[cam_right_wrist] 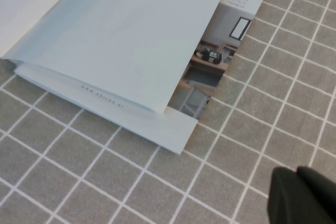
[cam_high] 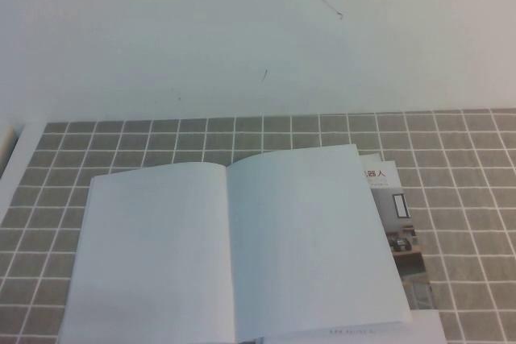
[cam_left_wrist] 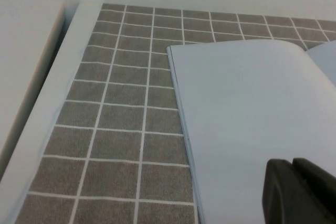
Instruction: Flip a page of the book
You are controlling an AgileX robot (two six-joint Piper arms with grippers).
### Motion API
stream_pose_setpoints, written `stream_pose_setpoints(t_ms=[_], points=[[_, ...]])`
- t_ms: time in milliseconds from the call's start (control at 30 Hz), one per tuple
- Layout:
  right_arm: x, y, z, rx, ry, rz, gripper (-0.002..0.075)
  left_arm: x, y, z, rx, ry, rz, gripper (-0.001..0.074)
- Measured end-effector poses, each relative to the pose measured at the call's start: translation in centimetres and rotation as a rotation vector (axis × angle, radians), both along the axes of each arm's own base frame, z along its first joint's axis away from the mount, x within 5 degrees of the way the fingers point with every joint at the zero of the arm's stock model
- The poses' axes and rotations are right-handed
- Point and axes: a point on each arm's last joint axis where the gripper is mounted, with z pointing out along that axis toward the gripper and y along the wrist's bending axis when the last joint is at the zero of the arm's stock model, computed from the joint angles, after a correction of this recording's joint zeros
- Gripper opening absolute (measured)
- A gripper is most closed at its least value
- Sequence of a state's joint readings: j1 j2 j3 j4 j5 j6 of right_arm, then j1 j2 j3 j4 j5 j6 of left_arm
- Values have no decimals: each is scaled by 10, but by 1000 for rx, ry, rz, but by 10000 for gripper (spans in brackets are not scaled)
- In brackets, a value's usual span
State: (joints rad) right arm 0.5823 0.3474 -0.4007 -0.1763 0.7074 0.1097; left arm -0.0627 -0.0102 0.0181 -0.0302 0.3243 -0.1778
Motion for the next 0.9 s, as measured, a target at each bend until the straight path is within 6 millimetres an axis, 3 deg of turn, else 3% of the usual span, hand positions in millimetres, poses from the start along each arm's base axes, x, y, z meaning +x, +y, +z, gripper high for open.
stream_pose_setpoints(t_ms=[900], points=[[0, 0, 0, 0, 0, 0, -2, -1, -2, 0, 112, -6, -51, -4]])
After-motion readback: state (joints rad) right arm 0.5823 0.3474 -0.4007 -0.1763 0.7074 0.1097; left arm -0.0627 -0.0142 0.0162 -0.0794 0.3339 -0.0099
